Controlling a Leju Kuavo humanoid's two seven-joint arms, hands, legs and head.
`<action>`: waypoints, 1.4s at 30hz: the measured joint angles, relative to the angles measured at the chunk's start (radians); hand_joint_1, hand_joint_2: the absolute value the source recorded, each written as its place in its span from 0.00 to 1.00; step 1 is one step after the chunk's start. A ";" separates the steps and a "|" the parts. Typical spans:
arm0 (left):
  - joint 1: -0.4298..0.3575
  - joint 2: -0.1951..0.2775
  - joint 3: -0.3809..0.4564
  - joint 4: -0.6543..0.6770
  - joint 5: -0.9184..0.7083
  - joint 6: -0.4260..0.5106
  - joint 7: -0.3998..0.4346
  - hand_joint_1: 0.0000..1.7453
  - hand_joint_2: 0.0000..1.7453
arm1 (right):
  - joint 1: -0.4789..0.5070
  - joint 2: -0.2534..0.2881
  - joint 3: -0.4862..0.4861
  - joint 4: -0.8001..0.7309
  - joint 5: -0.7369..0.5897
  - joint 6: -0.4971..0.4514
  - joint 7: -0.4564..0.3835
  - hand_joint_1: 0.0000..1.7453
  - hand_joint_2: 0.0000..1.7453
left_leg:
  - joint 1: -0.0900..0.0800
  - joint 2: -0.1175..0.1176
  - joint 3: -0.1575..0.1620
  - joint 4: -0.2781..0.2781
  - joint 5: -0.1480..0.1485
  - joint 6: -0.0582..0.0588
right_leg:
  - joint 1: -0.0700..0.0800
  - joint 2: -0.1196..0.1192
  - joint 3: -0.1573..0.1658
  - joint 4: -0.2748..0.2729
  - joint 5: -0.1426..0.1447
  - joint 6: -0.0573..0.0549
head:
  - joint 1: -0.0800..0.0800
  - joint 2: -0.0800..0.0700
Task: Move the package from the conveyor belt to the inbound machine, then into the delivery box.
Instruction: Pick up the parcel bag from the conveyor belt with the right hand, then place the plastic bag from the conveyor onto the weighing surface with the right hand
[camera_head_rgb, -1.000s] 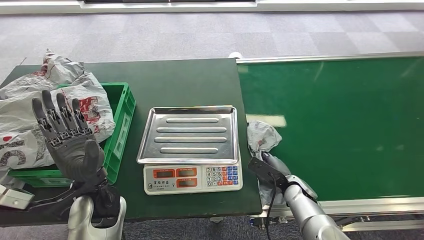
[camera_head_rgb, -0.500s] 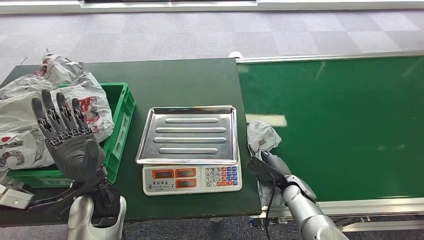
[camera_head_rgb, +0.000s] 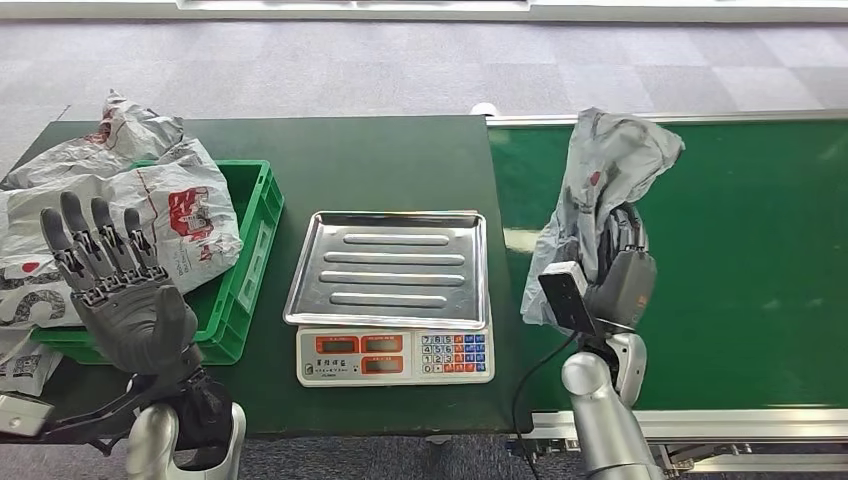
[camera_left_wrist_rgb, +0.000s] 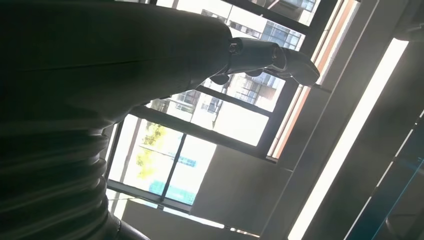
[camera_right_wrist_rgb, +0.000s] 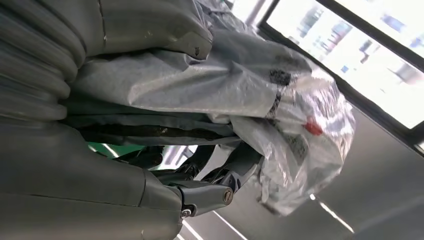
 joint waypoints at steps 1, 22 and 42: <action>0.000 0.000 0.000 -0.001 0.000 0.002 0.000 0.00 1.00 | 0.013 0.009 0.000 -0.049 0.007 -0.012 -0.025 1.00 1.00 | -0.001 0.000 0.000 0.000 0.000 0.000 | 0.000 0.000 0.000 0.000 0.000 0.000 | 0.000 0.000; -0.017 0.003 -0.077 0.035 0.014 0.020 0.011 0.00 1.00 | 0.091 0.134 -0.024 -0.666 0.062 -0.039 -0.156 1.00 1.00 | -0.006 -0.004 0.000 0.000 0.002 0.006 | -0.003 -0.004 0.002 0.000 0.000 0.004 | 0.000 0.000; -0.073 0.004 -0.148 0.090 0.037 0.040 0.003 0.00 1.00 | -0.178 0.156 0.426 0.036 -0.096 -0.032 -0.012 1.00 1.00 | -0.006 -0.006 -0.003 0.000 0.007 0.006 | -0.003 -0.007 0.000 0.000 0.003 0.005 | 0.000 0.000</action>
